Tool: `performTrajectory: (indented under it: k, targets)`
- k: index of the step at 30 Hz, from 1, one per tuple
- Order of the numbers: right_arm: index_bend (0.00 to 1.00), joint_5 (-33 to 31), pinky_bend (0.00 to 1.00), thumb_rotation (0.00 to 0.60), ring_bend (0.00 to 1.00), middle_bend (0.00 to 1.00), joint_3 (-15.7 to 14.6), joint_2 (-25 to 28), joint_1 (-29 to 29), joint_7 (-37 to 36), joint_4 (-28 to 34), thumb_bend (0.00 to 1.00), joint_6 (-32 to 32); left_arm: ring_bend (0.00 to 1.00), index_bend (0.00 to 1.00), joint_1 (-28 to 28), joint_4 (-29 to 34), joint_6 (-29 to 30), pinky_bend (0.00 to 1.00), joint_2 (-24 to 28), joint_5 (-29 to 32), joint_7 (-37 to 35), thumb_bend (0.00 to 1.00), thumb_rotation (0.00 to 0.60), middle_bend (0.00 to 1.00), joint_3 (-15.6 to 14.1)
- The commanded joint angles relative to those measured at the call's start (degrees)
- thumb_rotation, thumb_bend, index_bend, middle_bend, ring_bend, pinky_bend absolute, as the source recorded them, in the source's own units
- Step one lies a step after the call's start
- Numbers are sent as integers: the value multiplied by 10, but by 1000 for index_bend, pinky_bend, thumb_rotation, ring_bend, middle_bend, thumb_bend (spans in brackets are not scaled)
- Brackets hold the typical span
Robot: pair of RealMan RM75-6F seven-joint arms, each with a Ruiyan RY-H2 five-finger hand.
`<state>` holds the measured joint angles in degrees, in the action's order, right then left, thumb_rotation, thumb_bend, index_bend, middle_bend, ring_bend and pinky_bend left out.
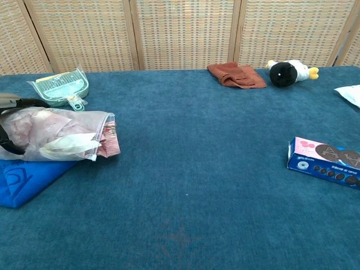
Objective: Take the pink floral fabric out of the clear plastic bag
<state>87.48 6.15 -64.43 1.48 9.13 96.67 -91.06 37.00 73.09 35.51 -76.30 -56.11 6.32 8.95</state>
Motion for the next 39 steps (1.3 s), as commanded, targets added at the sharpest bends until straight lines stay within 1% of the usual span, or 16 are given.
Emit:
performTrajectory:
  k: [1, 2, 3, 4, 6, 7, 10, 13, 15, 19, 22, 25, 28, 32, 37, 39]
  targets:
    - [0, 0, 0, 600, 0, 0, -1, -1, 1, 2, 0, 0, 1, 32, 0, 9, -9, -14, 111, -7, 7, -10, 76, 600, 12, -2]
    - [0, 0, 0, 600, 0, 0, -1, -1, 1, 3, 0, 0, 1, 110, 18, 7, -10, -9, 218, -10, 4, -21, 77, 600, 78, 3]
    - [0, 0, 0, 600, 0, 0, -1, -2, 1, 3, 0, 0, 1, 221, 80, 3, -11, -1, 322, -14, -9, -39, 77, 600, 185, 6]
    - [0, 0, 0, 600, 0, 0, -1, -2, 1, 3, 0, 0, 1, 345, 186, 0, -14, 5, 411, -17, -22, -51, 77, 600, 323, 7]
    - [0, 1, 0, 600, 0, 0, -2, -2, 1, 4, 0, 0, 1, 490, 388, -6, -20, 19, 511, -21, -47, -71, 76, 600, 495, 7]
    - [0, 1, 0, 600, 0, 0, -3, -2, 1, 4, 0, 0, 1, 548, 475, -10, -25, 32, 552, -24, -64, -81, 76, 600, 561, 6]
    - [0, 5, 0, 600, 0, 0, -7, -1, 2, -2, 3, 0, 6, 624, 588, -19, -30, 61, 600, -29, -93, -103, 104, 600, 653, 4]
    - [0, 8, 0, 600, 0, 0, -10, 0, 4, -4, 5, 0, 11, 639, 612, -27, -25, 84, 609, -25, -121, -131, 133, 600, 671, 4]
    - [0, 7, 0, 600, 0, 0, -11, 1, 6, -4, 7, 0, 16, 639, 612, -34, -19, 114, 609, -23, -146, -157, 133, 600, 671, 6]
    - [0, 2, 0, 600, 0, 0, -14, 9, 15, -26, 13, 0, 40, 639, 616, -52, -13, 212, 609, -30, -218, -244, 133, 600, 672, 16]
    - [0, -12, 0, 600, 0, 0, -12, 28, 29, -51, 19, 0, 73, 640, 619, -62, -41, 315, 609, -65, -281, -350, 133, 600, 675, 23]
    - [0, -26, 0, 600, 0, 0, -6, 50, 44, -78, 31, 0, 103, 641, 620, -58, -68, 367, 609, -95, -316, -415, 133, 600, 675, 24]
    - [0, -29, 0, 600, 0, 0, 0, 80, 62, -136, 47, 0, 136, 641, 624, -47, -83, 392, 609, -122, -331, -463, 133, 600, 675, 28]
    - [11, -20, 0, 600, 0, 0, 6, 109, 78, -214, 55, 0, 158, 641, 635, -31, -92, 399, 609, -147, -334, -490, 134, 600, 675, 36]
    - [46, -16, 0, 600, 0, 0, 21, 136, 98, -290, 57, 0, 174, 641, 640, 2, -102, 388, 609, -175, -344, -469, 134, 600, 675, 40]
    - [66, -13, 0, 600, 0, 0, 36, 149, 116, -332, 60, 0, 183, 641, 641, 31, -106, 373, 609, -208, -349, -442, 134, 600, 675, 43]
